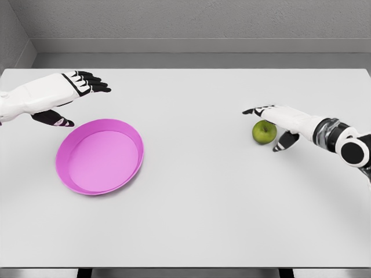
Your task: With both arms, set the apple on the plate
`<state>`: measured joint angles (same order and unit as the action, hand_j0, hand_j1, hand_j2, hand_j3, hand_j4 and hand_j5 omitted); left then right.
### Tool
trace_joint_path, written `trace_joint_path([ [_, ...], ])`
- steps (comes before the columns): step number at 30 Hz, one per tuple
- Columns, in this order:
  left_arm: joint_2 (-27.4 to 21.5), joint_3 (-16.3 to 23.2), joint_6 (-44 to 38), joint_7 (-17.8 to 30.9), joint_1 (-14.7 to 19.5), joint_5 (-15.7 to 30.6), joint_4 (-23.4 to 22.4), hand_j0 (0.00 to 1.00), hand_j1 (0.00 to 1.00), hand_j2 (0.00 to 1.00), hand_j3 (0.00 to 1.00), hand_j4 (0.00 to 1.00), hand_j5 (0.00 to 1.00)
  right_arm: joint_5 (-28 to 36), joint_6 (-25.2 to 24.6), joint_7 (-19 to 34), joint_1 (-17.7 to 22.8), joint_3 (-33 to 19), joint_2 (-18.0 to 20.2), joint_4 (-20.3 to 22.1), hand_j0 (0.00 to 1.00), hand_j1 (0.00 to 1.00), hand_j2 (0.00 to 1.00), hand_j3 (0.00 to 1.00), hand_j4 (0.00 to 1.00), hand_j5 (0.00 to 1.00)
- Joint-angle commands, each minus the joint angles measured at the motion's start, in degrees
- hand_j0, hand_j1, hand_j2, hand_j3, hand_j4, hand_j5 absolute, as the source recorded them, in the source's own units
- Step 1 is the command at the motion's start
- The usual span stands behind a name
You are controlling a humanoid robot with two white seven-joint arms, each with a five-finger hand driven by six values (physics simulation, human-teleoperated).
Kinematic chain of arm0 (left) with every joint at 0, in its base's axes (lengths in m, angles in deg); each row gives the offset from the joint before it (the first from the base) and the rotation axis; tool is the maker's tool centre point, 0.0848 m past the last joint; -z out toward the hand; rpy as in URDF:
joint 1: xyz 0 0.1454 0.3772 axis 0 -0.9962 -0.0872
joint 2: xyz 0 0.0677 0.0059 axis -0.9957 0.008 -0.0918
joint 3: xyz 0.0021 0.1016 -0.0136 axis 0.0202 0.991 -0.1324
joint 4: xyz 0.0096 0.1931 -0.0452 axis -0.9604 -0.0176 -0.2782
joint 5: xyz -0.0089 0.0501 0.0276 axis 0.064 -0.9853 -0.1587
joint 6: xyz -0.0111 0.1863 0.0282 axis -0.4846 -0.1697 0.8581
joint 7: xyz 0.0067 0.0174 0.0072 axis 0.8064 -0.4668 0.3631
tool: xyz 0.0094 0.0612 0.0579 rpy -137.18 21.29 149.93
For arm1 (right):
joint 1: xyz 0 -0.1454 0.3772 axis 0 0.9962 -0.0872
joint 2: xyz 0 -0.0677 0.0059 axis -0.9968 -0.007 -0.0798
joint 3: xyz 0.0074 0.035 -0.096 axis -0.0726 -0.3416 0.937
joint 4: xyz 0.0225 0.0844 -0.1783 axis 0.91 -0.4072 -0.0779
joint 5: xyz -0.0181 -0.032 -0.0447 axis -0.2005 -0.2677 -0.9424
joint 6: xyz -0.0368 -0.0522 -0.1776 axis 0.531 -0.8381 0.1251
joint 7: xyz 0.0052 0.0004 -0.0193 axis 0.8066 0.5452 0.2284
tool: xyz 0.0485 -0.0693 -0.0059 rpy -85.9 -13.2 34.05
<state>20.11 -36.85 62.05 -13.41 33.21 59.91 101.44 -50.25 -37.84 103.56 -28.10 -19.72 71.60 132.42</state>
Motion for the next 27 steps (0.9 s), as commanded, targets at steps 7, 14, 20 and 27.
trace_joint_path([
  [7,-0.1,-0.1,-0.1,0.0,0.0,0.4,-0.1,1.00,1.00,1.00,1.00,1.00,1.00,0.0,-0.2,0.0,-1.7,2.2,-1.6,-3.6,1.00,1.00,1.00,1.00,1.00,1.00],
  [14,-0.1,-0.1,-0.1,0.0,0.0,0.4,-0.1,1.00,1.00,1.00,1.00,1.00,1.00,0.0,-0.2,0.0,-3.6,4.6,-2.5,-5.5,1.00,1.00,1.00,1.00,1.00,1.00],
  [20,-0.1,-0.1,-0.1,0.0,0.0,0.4,-0.1,1.00,1.00,1.00,1.00,1.00,1.00,0.0,-0.1,0.0,-3.6,5.0,-2.5,-5.5,0.68,0.68,0.68,0.68,0.68,0.68],
  [27,-0.1,-0.1,-0.1,0.0,0.0,0.4,-0.1,1.00,1.00,1.00,1.00,1.00,1.00,0.0,0.3,0.7,-4.1,4.9,-2.4,-4.9,0.53,0.53,0.53,0.53,0.53,0.53],
])
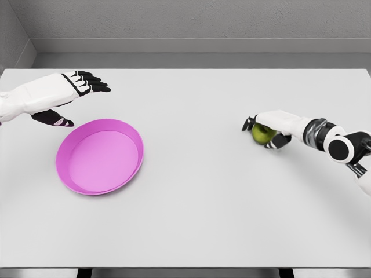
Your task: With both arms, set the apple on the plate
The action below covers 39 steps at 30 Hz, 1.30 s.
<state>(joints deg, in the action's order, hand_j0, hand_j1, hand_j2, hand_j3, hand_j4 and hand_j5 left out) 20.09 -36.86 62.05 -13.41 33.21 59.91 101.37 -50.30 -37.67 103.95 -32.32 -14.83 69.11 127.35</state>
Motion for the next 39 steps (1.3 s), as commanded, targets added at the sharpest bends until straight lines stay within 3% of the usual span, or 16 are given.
trace_joint_path([
  [1,-0.1,-0.1,-0.1,0.0,0.0,0.4,0.0,1.00,1.00,1.00,1.00,1.00,1.00,0.0,0.2,0.7,0.0,0.0,0.1,0.2,0.52,0.52,0.52,0.52,0.52,0.52],
  [10,-0.1,-0.1,-0.1,0.0,0.0,0.4,0.0,1.00,1.00,1.00,1.00,1.00,1.00,0.0,0.3,1.5,-0.7,0.0,0.0,0.9,0.48,0.48,0.48,0.48,0.48,0.48],
  [14,-0.1,-0.1,-0.1,0.0,0.0,0.4,0.0,1.00,1.00,1.00,1.00,1.00,1.00,0.0,0.5,1.5,-1.2,0.0,0.1,3.0,0.48,0.48,0.48,0.48,0.48,0.48],
  [18,-0.1,-0.1,-0.1,-0.1,0.0,0.4,0.0,1.00,1.00,1.00,1.00,1.00,1.00,0.0,0.6,1.6,-1.2,0.1,0.0,7.8,0.48,0.48,0.48,0.48,0.48,0.48],
  [26,-0.1,0.0,-0.1,-0.1,-0.1,0.4,0.0,1.00,1.00,1.00,1.00,1.00,1.00,0.0,1.9,4.4,-1.2,2.1,-5.3,12.0,0.48,0.48,0.48,0.48,0.48,0.48],
  [39,-0.1,0.0,-0.1,-0.1,-0.1,0.4,0.0,1.00,1.00,1.00,1.00,1.00,1.00,-0.1,1.8,4.9,-4.0,8.6,-13.0,12.0,0.49,0.49,0.49,0.49,0.49,0.49],
])
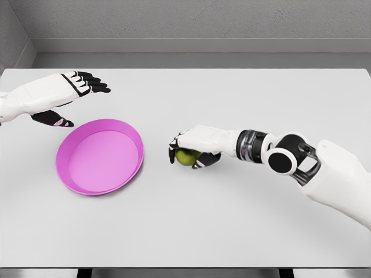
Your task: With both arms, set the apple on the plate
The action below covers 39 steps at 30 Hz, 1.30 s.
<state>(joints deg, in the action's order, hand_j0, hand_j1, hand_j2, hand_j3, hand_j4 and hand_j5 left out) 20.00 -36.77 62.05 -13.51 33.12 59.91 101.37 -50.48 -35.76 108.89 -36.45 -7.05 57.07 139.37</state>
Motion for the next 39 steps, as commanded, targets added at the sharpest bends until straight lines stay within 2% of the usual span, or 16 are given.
trace_joint_path([
  [1,-0.1,-0.1,-0.1,-0.1,0.0,0.4,0.0,1.00,1.00,1.00,1.00,1.00,1.00,0.2,-0.1,0.0,-0.1,1.3,-1.1,0.0,0.49,0.49,0.49,0.49,0.49,0.49],
  [8,-0.1,-0.1,-0.1,0.0,0.0,0.4,0.0,1.00,1.00,1.00,1.00,1.00,1.00,0.2,-0.7,-0.1,-1.5,3.0,-2.6,-0.2,0.52,0.52,0.52,0.52,0.52,0.52],
  [9,-0.1,-0.1,-0.1,0.0,0.0,0.4,0.0,1.00,1.00,1.00,1.00,1.00,1.00,0.2,-1.7,-0.3,-1.5,3.0,-2.6,-0.3,0.85,0.85,0.85,0.85,0.85,0.85],
  [10,-0.1,-0.1,-0.1,0.0,0.0,0.4,0.0,1.00,1.00,1.00,1.00,1.00,1.00,0.2,-2.6,-0.4,-1.4,3.0,-2.6,-0.3,1.00,1.00,1.00,1.00,1.00,1.00],
  [16,-0.1,-0.1,-0.1,0.0,0.0,0.4,0.0,1.00,1.00,1.00,1.00,1.00,1.00,0.2,-1.7,-0.3,-1.6,2.3,-1.9,0.1,1.00,1.00,1.00,1.00,1.00,1.00],
  [18,-0.1,-0.1,-0.1,0.0,0.0,0.4,0.0,1.00,1.00,1.00,1.00,1.00,1.00,0.2,0.8,-0.2,-2.6,1.9,-0.6,0.1,1.00,1.00,1.00,1.00,1.00,1.00],
  [22,-0.1,-0.1,-0.1,0.0,0.0,0.4,0.0,1.00,1.00,1.00,1.00,1.00,1.00,0.3,9.5,0.0,-2.3,-6.1,4.6,0.1,1.00,1.00,1.00,1.00,1.00,1.00],
  [24,-0.1,-0.1,-0.1,-0.1,0.0,0.4,0.2,1.00,1.00,1.00,1.00,1.00,1.00,0.4,12.5,0.0,-1.6,-11.9,9.6,0.1,1.00,1.00,1.00,1.00,1.00,1.00],
  [26,-0.1,-0.1,-0.1,0.0,-0.1,0.5,0.2,1.00,1.00,1.00,1.00,1.00,1.00,0.4,14.2,0.0,3.0,-20.8,14.2,0.1,1.00,1.00,1.00,1.00,1.00,1.00],
  [28,-0.1,-0.1,-0.1,0.1,-0.1,0.4,0.4,1.00,1.00,1.00,1.00,1.00,1.00,0.6,18.1,-0.1,8.8,-30.5,18.2,0.0,1.00,1.00,1.00,1.00,1.00,1.00],
  [29,-0.1,0.1,-0.1,0.1,-0.1,-0.2,0.7,1.00,1.00,1.00,1.00,1.00,1.00,0.6,19.5,-0.1,10.1,-33.5,18.9,-0.1,1.00,1.00,1.00,1.00,1.00,1.00],
  [30,0.0,0.1,-0.1,0.0,-0.1,-2.6,2.8,1.00,1.00,1.00,1.00,1.00,1.00,0.6,20.2,-0.1,12.2,-37.5,19.3,-0.3,1.00,1.00,1.00,1.00,1.00,1.00],
  [32,0.0,0.1,-0.1,0.1,-1.1,-4.0,6.4,1.00,1.00,1.00,1.00,1.00,1.00,0.5,20.3,0.0,16.8,-44.7,19.2,-0.7,1.00,1.00,1.00,1.00,1.00,1.00],
  [34,0.4,1.4,-0.1,0.1,-1.7,-7.1,10.5,1.00,1.00,1.00,1.00,1.00,1.00,0.5,21.0,0.0,17.3,-45.6,19.1,-1.0,1.00,1.00,1.00,1.00,1.00,1.00],
  [37,0.1,2.7,-0.1,0.3,-1.3,-8.7,15.6,1.00,1.00,1.00,1.00,1.00,1.00,0.5,22.0,0.0,17.8,-45.6,18.4,-0.5,1.00,1.00,1.00,1.00,1.00,1.00],
  [39,0.0,2.7,-0.1,3.3,-0.7,-8.9,17.1,1.00,1.00,1.00,1.00,1.00,1.00,0.5,22.0,0.0,18.7,-45.3,18.2,-0.3,1.00,1.00,1.00,1.00,1.00,1.00],
])
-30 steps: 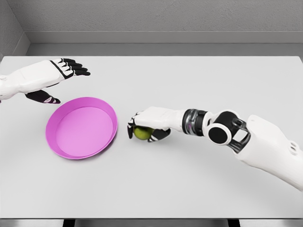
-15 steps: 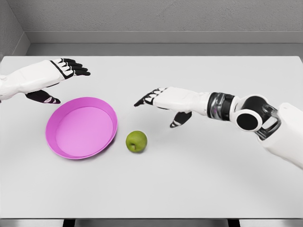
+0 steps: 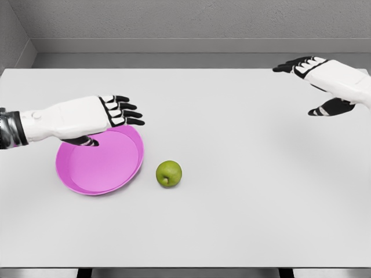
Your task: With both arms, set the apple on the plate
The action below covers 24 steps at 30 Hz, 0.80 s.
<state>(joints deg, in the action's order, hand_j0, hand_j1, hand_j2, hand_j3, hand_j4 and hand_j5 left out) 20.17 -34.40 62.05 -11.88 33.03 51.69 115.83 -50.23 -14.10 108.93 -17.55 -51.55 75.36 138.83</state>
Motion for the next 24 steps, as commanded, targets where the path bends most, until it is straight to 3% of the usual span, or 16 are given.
trace_joint_path([
  [1,-0.1,0.5,0.0,2.1,0.2,-0.7,2.9,1.00,1.00,1.00,1.00,1.00,1.00,0.2,0.3,0.0,0.0,-0.6,-0.1,0.2,1.00,1.00,1.00,1.00,1.00,1.00],
  [5,1.7,3.3,0.0,3.9,2.7,-0.7,3.1,1.00,1.00,1.00,1.00,1.00,1.00,0.3,-0.1,-0.1,1.6,-0.1,-0.1,0.2,1.00,1.00,1.00,1.00,1.00,1.00],
  [9,5.3,9.4,0.0,7.5,7.3,-0.7,3.2,1.00,1.00,1.00,1.00,1.00,1.00,0.3,-0.1,-0.1,1.8,1.4,-0.1,0.1,1.00,1.00,1.00,1.00,1.00,1.00],
  [12,7.3,14.4,0.0,7.6,11.5,-0.7,3.1,1.00,1.00,1.00,1.00,1.00,1.00,0.3,-0.1,-0.1,1.8,1.4,-0.1,0.1,1.00,1.00,1.00,1.00,1.00,1.00],
  [14,7.9,15.6,0.0,7.6,12.1,-0.7,3.1,1.00,1.00,1.00,1.00,1.00,1.00,0.3,-0.2,-0.2,1.8,1.4,-0.1,0.1,1.00,1.00,1.00,1.00,1.00,1.00],
  [17,8.9,21.0,0.0,7.6,15.4,-0.6,3.1,1.00,1.00,1.00,1.00,1.00,1.00,0.4,-0.2,-0.1,1.8,1.4,-0.1,0.2,1.00,1.00,1.00,1.00,1.00,1.00],
  [22,9.6,24.0,0.0,7.6,16.9,-0.6,3.0,1.00,1.00,1.00,1.00,1.00,1.00,0.3,-0.2,-0.2,1.8,2.7,-0.1,0.2,1.00,1.00,1.00,1.00,1.00,1.00],
  [24,10.8,26.7,0.0,7.6,19.0,-0.6,2.9,1.00,1.00,1.00,1.00,1.00,1.00,0.4,-0.2,-0.1,1.8,2.7,-0.1,0.2,1.00,1.00,1.00,1.00,1.00,1.00],
])
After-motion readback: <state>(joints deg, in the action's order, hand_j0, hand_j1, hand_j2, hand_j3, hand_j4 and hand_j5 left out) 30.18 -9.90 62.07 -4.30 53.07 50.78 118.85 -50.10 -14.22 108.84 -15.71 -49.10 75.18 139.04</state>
